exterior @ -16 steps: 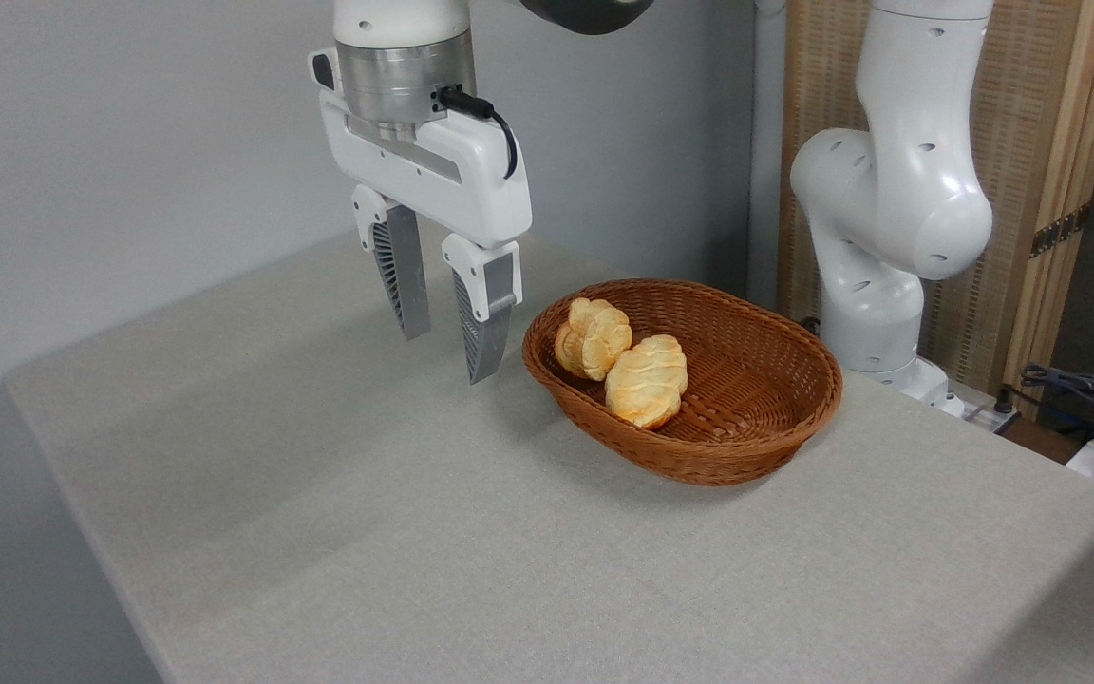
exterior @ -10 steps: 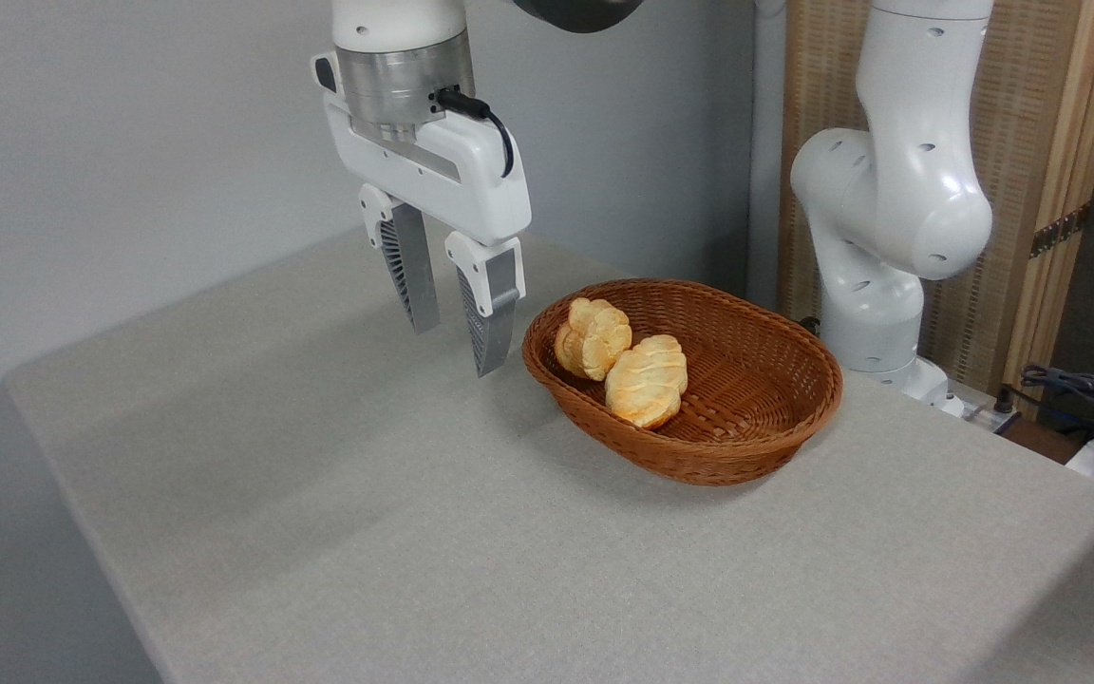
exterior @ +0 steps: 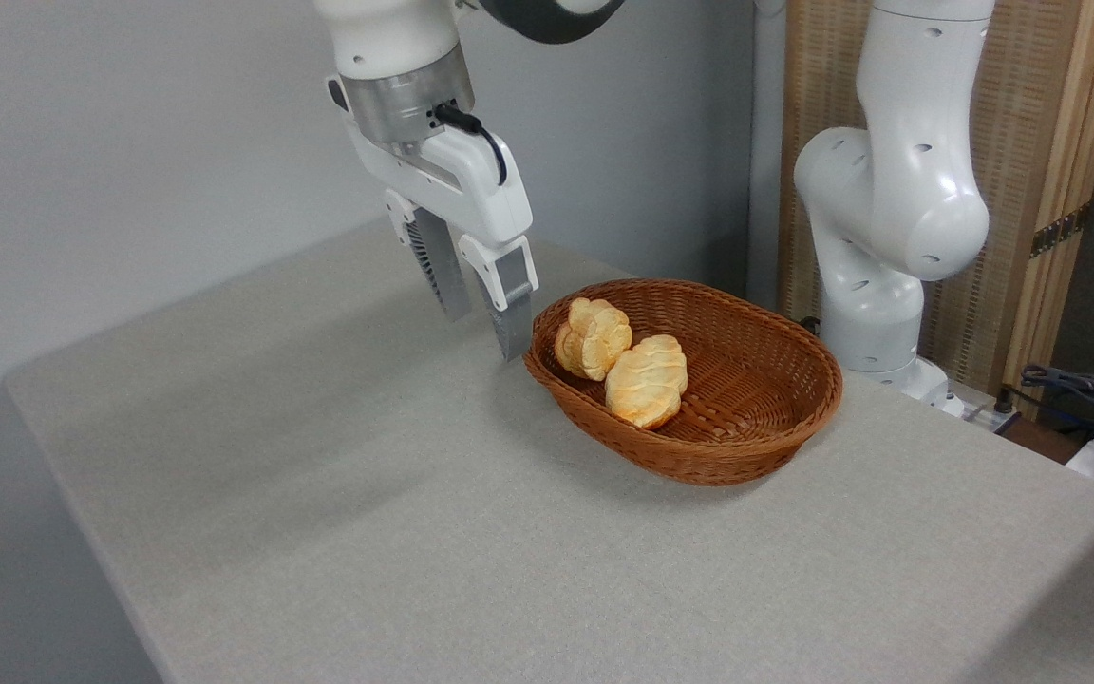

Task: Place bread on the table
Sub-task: 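Move the open gripper over the bread roll nearest the basket rim, then lower the gripper onto the bread roll and close on it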

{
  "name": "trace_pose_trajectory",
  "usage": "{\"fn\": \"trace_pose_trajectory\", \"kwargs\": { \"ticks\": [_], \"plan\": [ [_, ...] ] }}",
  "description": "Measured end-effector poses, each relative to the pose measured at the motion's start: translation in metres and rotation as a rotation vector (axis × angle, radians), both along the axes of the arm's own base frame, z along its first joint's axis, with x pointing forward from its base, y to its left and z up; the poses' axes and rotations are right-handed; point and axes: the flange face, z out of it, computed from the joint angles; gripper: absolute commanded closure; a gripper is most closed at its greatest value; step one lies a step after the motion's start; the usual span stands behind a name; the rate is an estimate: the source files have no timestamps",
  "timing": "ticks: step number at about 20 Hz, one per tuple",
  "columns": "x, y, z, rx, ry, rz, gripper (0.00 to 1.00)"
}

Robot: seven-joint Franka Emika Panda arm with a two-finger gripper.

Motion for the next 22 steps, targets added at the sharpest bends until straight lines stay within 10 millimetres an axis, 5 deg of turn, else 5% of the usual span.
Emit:
{"fn": "trace_pose_trajectory", "kwargs": {
  "ticks": [12,17,20,22],
  "plan": [
    [-0.079,-0.074,-0.073,0.052,0.235,-0.209,0.00],
    [-0.090,-0.077,-0.094,0.067,0.282,-0.223,0.24],
    [-0.095,-0.079,-0.103,0.074,0.300,-0.235,0.61],
    [-0.098,-0.082,-0.107,0.077,0.308,-0.247,0.72]
  ]
}}
